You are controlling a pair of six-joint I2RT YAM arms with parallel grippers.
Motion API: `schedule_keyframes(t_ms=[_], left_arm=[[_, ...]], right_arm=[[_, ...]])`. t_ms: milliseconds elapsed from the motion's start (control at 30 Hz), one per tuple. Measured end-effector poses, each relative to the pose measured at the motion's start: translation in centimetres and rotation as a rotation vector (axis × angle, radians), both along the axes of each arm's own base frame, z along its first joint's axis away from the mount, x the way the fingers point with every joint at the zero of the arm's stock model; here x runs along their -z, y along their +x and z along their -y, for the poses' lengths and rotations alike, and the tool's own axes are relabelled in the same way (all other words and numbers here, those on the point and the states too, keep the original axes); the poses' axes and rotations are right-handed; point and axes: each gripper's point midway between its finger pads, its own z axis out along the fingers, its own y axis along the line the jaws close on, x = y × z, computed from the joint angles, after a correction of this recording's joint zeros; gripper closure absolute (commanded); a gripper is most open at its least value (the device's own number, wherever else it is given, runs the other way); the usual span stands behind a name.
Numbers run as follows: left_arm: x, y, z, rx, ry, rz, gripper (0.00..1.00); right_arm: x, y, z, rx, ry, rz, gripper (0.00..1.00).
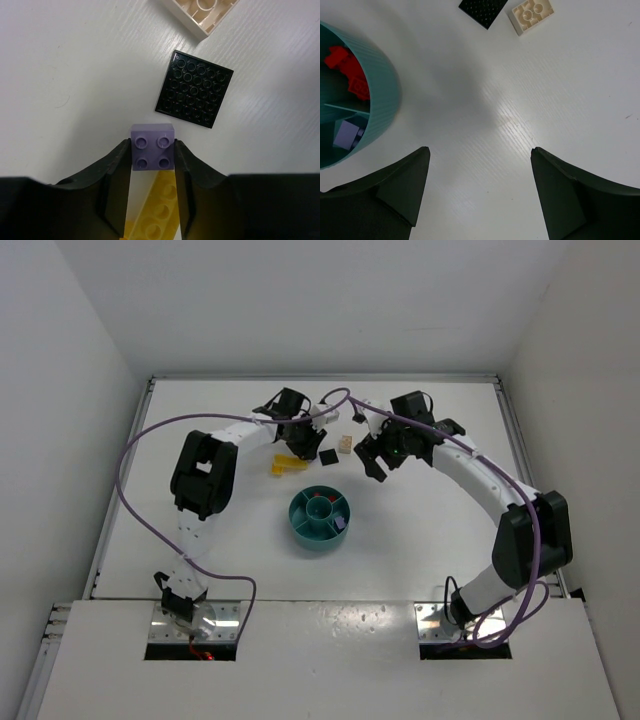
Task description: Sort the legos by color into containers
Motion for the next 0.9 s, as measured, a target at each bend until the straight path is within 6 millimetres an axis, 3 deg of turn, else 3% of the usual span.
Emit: schedule_keyframes(t_ms=[33, 167, 333, 400, 533, 633, 700, 800, 900], left_arm=[[0.0, 0.0, 0.0, -0.002, 0.0, 0.0, 0.69], [-0.1, 0.0, 0.1, 0.003, -0.009, 0.008, 0.7], [-1.6, -2.8, 0.2, 0.043, -0.057, -0.028, 0.7], [-4.1, -3.7, 0.8, 0.071, -0.104, -0.011, 0.7], [-12.3, -5.0, 2.8, 0.158, -0.233, 0.113, 0.7], [-17.7, -7.6, 4.4, 0.25, -0.323, 0.188, 0.7], [-19.6, -9.9, 5.1, 0.311, -0.365, 0.202, 0.7], [-20.0, -13.3, 6.1, 0.403, -0.391, 0.179, 0.7], [-18.1, -15.7, 6.5, 0.464, -0.38, 0.121, 0.69]], right_arm=[[0.0, 0.0, 0.0, -0.001, 0.0, -0.002, 0.18], [0.4, 0.0, 0.0, -0.001, -0.002, -0.012, 0.18], [0.8, 0.2, -0.1, 0.031, 0.02, -0.042, 0.18], [1.1, 0.4, -0.2, 0.061, 0.042, -0.06, 0.18], [1.7, 1.2, -0.1, 0.17, 0.102, -0.11, 0.17], [2.1, 2.3, 0.3, 0.268, 0.151, -0.142, 0.17], [2.4, 3.2, 0.7, 0.34, 0.184, -0.164, 0.15], [3.0, 4.8, 1.6, 0.469, 0.238, -0.201, 0.14], [3.7, 6.0, 2.3, 0.56, 0.276, -0.235, 0.14]])
